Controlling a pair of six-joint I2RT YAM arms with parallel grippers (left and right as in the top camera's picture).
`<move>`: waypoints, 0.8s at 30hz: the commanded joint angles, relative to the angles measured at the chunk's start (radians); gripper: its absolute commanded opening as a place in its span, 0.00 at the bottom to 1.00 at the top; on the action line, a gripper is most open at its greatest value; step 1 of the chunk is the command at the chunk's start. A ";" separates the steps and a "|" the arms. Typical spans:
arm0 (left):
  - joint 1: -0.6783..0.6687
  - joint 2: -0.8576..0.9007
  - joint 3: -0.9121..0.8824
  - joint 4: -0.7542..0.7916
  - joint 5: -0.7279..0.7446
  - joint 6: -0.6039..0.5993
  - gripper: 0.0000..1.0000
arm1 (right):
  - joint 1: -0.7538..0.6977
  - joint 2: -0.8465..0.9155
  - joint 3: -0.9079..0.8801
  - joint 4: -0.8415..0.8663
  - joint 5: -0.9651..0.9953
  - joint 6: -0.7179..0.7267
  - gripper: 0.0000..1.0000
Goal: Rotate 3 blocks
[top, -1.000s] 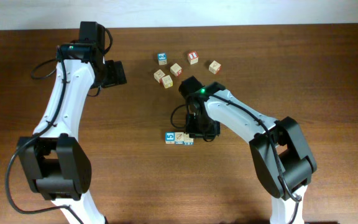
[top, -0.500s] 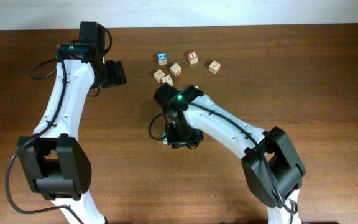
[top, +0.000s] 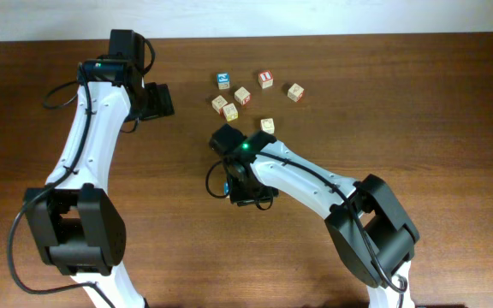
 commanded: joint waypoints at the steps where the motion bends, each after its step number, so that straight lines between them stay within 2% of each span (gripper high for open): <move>1: 0.000 0.008 0.011 -0.001 -0.011 -0.013 0.99 | 0.004 -0.007 -0.013 0.004 0.023 0.002 0.29; 12: 0.000 0.008 0.011 0.000 -0.011 -0.013 0.99 | 0.004 -0.010 -0.006 0.020 -0.002 -0.029 0.29; 15: 0.000 0.008 0.011 -0.001 -0.011 -0.013 0.99 | -0.003 -0.067 0.113 -0.095 -0.016 -0.068 0.29; 17: 0.000 0.008 0.011 0.000 -0.011 -0.013 0.99 | -0.034 -0.126 0.238 -0.167 -0.010 -0.128 0.30; 19: 0.000 0.008 0.011 0.000 -0.011 -0.013 0.99 | -0.130 -0.166 0.373 -0.236 0.004 -0.146 0.30; 21: 0.000 0.008 0.011 -0.001 -0.011 -0.013 0.99 | -0.220 -0.167 0.407 -0.229 0.003 -0.149 0.27; 23: 0.000 0.008 0.011 -0.001 -0.002 -0.013 0.99 | -0.311 -0.167 0.406 -0.249 -0.116 -0.257 0.26; 24: -0.001 0.008 0.011 -0.010 0.055 -0.013 0.99 | -0.338 -0.167 0.406 -0.261 -0.142 -0.283 0.26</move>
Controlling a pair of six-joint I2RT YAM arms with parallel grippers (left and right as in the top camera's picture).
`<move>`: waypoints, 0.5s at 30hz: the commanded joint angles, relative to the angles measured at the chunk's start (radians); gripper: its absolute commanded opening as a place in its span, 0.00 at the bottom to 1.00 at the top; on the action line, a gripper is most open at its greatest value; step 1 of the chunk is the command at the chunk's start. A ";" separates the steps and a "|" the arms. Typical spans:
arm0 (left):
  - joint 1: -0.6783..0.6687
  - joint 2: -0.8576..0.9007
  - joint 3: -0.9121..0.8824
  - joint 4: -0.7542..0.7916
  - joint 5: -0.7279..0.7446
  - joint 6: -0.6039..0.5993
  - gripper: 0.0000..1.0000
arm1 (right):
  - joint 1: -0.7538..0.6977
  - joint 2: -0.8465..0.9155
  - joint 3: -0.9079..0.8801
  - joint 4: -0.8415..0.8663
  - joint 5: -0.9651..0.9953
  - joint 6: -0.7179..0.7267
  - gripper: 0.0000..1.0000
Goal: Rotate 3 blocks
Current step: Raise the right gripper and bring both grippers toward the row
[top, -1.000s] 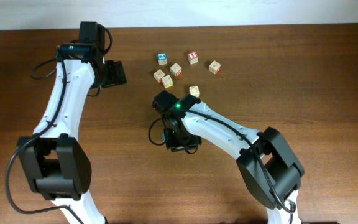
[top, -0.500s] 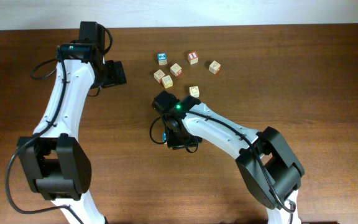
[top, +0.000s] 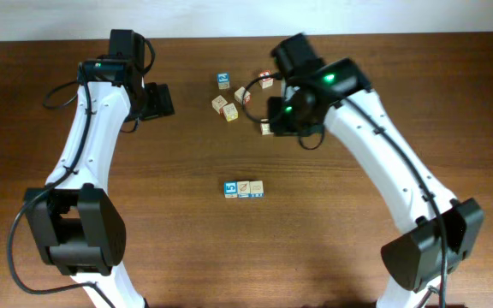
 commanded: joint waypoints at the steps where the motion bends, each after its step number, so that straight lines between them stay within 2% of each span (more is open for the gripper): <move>1: -0.001 0.008 0.011 -0.022 0.129 -0.013 0.99 | -0.085 -0.006 0.007 -0.047 -0.116 -0.149 0.25; 2: -0.002 0.008 0.011 -0.016 0.178 -0.013 1.00 | -0.108 -0.007 0.007 -0.074 -0.117 -0.176 0.24; 3: -0.002 0.008 0.011 -0.062 0.198 -0.022 0.29 | -0.146 -0.018 0.007 -0.097 -0.126 -0.200 0.24; 4: -0.007 0.007 0.011 -0.088 0.226 -0.051 0.12 | -0.174 -0.027 0.007 -0.096 -0.142 -0.219 0.24; 5: -0.024 -0.008 0.012 -0.105 0.214 -0.050 0.00 | -0.221 -0.047 0.007 -0.099 -0.201 -0.262 0.24; 9: -0.115 -0.134 0.011 -0.205 0.215 0.007 0.00 | -0.437 -0.153 0.007 -0.212 -0.311 -0.391 0.24; 11: -0.162 -0.153 -0.004 -0.248 0.249 0.002 0.00 | -0.460 -0.183 -0.047 -0.257 -0.430 -0.578 0.24; 13: -0.165 -0.171 -0.069 -0.203 0.316 0.002 0.00 | -0.457 -0.185 -0.228 -0.149 -0.480 -0.580 0.23; 15: -0.165 -0.225 -0.159 -0.155 0.316 0.002 0.00 | -0.457 -0.185 -0.381 -0.005 -0.491 -0.499 0.23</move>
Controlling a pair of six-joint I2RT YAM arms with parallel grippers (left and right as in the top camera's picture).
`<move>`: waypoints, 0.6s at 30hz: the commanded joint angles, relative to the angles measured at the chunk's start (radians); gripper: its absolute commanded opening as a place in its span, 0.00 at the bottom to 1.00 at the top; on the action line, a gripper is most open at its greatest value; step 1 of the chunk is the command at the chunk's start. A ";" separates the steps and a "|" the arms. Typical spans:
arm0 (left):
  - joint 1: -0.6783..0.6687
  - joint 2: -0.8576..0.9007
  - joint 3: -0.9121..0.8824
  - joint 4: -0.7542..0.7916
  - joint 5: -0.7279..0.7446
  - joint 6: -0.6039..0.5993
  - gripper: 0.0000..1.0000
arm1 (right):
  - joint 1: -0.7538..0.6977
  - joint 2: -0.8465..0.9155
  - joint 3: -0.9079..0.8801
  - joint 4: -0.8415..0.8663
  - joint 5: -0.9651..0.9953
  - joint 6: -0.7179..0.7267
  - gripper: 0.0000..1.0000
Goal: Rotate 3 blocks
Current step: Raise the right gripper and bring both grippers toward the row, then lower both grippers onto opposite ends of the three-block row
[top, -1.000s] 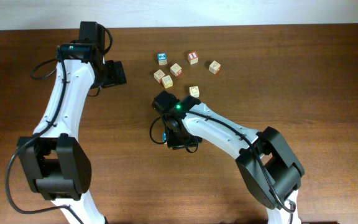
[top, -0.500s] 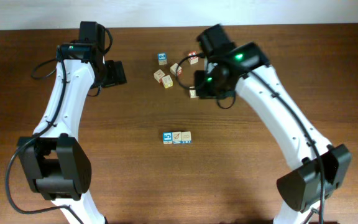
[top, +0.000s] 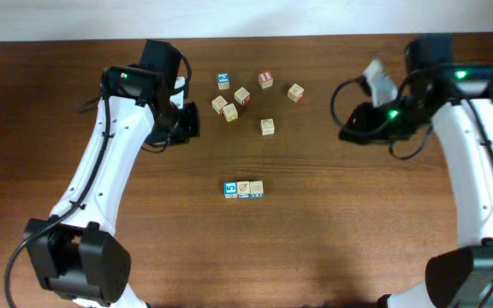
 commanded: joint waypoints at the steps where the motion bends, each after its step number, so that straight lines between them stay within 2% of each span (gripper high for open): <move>1: 0.002 -0.114 -0.177 0.091 0.040 0.001 0.00 | 0.006 0.009 -0.235 0.190 -0.055 0.110 0.22; 4: 0.002 -0.174 -0.426 0.341 0.167 -0.023 0.00 | 0.069 0.009 -0.365 0.377 -0.042 0.263 0.18; 6: -0.006 -0.138 -0.555 0.509 0.200 -0.051 0.00 | 0.164 0.012 -0.409 0.473 0.085 0.402 0.16; 8: -0.054 -0.067 -0.560 0.520 0.200 -0.053 0.00 | 0.235 0.041 -0.450 0.566 0.103 0.470 0.12; 12: -0.062 0.024 -0.563 0.515 0.203 -0.097 0.00 | 0.288 0.090 -0.463 0.611 0.101 0.469 0.08; 14: -0.072 0.029 -0.566 0.511 0.203 -0.098 0.00 | 0.320 0.126 -0.467 0.623 0.104 0.482 0.05; 18: -0.072 0.029 -0.591 0.510 0.200 -0.142 0.00 | 0.336 0.169 -0.497 0.661 0.104 0.522 0.04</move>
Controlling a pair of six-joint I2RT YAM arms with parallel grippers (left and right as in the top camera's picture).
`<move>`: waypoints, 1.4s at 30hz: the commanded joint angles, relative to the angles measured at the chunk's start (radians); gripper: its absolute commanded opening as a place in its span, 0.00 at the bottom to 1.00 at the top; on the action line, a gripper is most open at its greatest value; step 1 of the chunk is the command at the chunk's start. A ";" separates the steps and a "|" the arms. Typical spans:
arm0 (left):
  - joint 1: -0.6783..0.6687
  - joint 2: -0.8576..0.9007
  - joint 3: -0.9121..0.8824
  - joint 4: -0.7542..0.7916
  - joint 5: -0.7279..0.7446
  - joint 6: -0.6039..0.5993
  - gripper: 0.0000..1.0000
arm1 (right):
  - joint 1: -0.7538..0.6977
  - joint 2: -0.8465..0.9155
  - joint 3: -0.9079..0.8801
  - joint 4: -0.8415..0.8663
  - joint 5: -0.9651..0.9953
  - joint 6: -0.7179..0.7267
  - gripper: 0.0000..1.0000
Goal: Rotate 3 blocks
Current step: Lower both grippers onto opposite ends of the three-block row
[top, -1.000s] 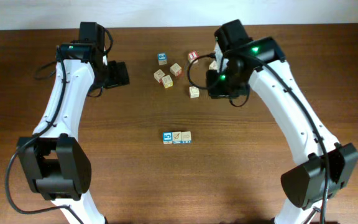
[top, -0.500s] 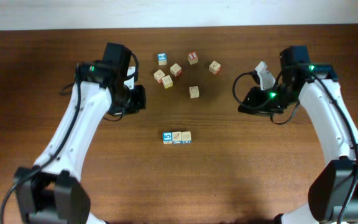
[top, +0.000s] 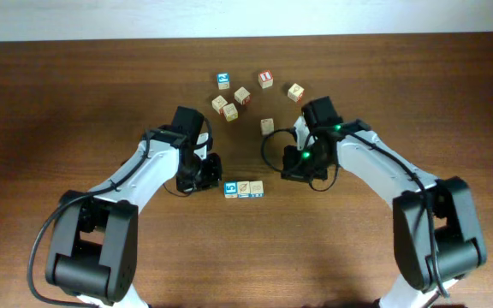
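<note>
A short row of three blocks (top: 244, 188) lies at mid-table: a blue-faced one (top: 230, 188) on the left and two pale wooden ones (top: 256, 187) to its right. My left gripper (top: 207, 174) is low, just off the row's left end. My right gripper (top: 293, 166) sits to the upper right of the row, a short gap away. Both gripper heads hide their fingers from above, so their opening does not show. Nothing can be seen held in either one.
Several loose wooden blocks are scattered at the back: a blue-faced block (top: 222, 80), a red-faced block (top: 265, 79), plain blocks (top: 242, 95) (top: 295, 92) (top: 225, 108), and a single block (top: 268, 126) close to the right arm.
My left gripper was up beside the loose blocks and is now at the row's left end. My right gripper was far out on the right and is now near the row's right end. No block moved.
First my right gripper hung over the row's place, with the left parked at the back left. Then the right was up by the loose blocks and the row lay uncovered. Then it was far right, the left nearer the loose blocks. Now both flank the row.
</note>
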 commanded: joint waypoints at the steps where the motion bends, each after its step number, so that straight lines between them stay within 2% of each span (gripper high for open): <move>1: -0.005 0.008 -0.041 0.012 0.011 -0.033 0.00 | 0.015 0.014 -0.027 0.014 0.012 0.026 0.04; 7: -0.064 0.009 -0.049 0.067 0.002 -0.040 0.00 | 0.071 0.062 -0.027 0.058 0.011 0.037 0.04; 17: -0.066 0.009 -0.049 0.111 -0.008 -0.034 0.00 | 0.110 0.065 -0.027 0.079 0.039 0.139 0.04; 22: -0.048 0.009 -0.049 0.092 -0.005 0.126 0.00 | 0.108 0.065 -0.027 0.062 0.043 0.142 0.04; 25: -0.043 0.009 -0.049 0.105 0.074 0.251 0.00 | 0.106 0.065 -0.027 0.054 0.041 0.134 0.04; 42: -0.043 0.009 -0.049 0.114 0.070 0.253 0.00 | 0.101 0.065 -0.039 0.057 -0.008 0.137 0.04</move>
